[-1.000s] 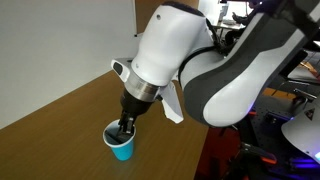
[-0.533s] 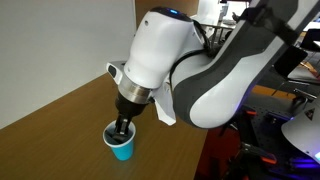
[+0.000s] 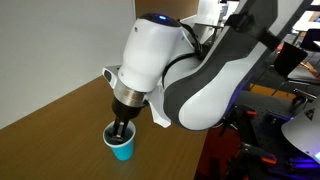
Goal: Take the pen out of the cup and put it on the table
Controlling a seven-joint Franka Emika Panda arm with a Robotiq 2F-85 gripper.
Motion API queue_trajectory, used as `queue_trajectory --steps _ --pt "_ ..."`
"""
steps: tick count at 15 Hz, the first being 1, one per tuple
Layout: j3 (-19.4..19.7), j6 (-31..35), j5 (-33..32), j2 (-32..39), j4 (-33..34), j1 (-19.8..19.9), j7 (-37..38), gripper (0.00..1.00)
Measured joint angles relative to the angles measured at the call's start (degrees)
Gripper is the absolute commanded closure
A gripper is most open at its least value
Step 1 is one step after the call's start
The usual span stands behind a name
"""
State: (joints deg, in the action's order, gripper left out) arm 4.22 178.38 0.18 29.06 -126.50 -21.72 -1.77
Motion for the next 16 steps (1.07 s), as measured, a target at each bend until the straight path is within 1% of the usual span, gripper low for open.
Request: queue_trajectory --steps 4,7,8,11,14,15,16 --pt "-1.3 -0.7 0.0 1.0 1.1 1.4 0.0 0.68" --pt "-2.4 -1.2 0.0 1.6 1.8 2.5 0.0 0.68" --pt "-2.5 -1.4 0.0 1.8 2.0 2.7 0.0 0.7" --pt "-3.2 -1.6 0.0 2.5 2.5 3.4 0.0 0.73" --pt "-3.7 -1.8 0.0 3.2 3.0 4.0 0.0 0.96" --pt "-3.8 -1.8 0.0 3.4 3.2 4.2 0.0 1.0" --pt "-3.8 -1.8 0.0 3.7 3.4 4.3 0.0 1.0"
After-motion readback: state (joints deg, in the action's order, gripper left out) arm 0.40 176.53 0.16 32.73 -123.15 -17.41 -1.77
